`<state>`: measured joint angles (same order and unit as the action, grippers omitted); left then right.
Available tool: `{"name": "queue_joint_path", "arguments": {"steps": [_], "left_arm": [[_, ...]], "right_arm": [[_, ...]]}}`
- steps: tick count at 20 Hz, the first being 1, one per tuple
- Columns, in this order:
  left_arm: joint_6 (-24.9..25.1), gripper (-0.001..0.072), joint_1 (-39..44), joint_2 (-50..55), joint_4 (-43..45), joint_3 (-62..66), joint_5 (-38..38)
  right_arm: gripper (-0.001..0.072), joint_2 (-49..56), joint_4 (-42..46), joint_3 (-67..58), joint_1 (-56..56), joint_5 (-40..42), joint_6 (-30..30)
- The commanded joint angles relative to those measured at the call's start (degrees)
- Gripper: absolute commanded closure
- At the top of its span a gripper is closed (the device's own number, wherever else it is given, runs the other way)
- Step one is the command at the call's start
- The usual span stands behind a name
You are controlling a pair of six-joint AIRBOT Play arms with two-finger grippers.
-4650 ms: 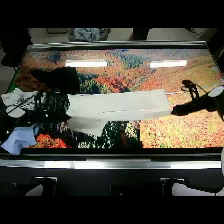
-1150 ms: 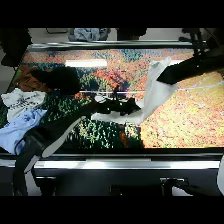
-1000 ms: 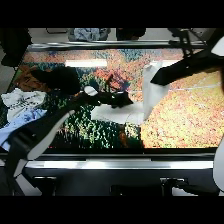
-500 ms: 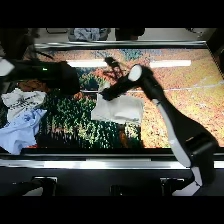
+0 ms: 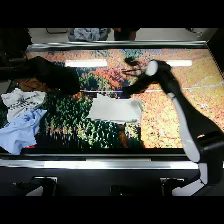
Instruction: Fold the shirts.
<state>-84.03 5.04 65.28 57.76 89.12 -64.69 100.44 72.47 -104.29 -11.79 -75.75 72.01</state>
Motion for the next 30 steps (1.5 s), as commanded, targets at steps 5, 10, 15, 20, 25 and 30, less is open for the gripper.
{"name": "queue_joint_path", "arguments": {"steps": [5, 10, 15, 20, 25, 30], "left_arm": [[-0.02, 0.0672, -0.07, -0.35, 0.94, -4.87, -0.31], [-0.02, 0.0672, -0.07, -0.33, 0.79, -5.88, -0.26], [-0.02, 0.0672, -0.07, -0.33, 0.79, -5.88, -0.26], [-0.02, 0.0672, -0.07, -0.04, 0.81, -5.97, -0.31], [-0.02, 0.0671, -0.07, 0.46, 0.79, -5.97, -0.31], [-0.04, 0.0672, -0.07, 0.52, 0.79, -5.99, -0.31]], "right_arm": [[0.0022, -0.52, -18.05, 21.46, 17.11, -2.38, -7.15], [0.0073, 4.52, -29.22, 25.24, 13.11, 6.95, -8.37], [0.0663, 5.79, -37.03, 22.38, 12.94, 8.02, -14.58], [0.0662, 5.09, -37.33, 11.41, 28.44, 2.82, -13.64], [0.0661, -0.02, -37.18, 10.64, 50.40, 1.44, -13.53], [0.0660, -3.06, -33.77, 10.67, 69.33, -5.53, -13.53]]}}
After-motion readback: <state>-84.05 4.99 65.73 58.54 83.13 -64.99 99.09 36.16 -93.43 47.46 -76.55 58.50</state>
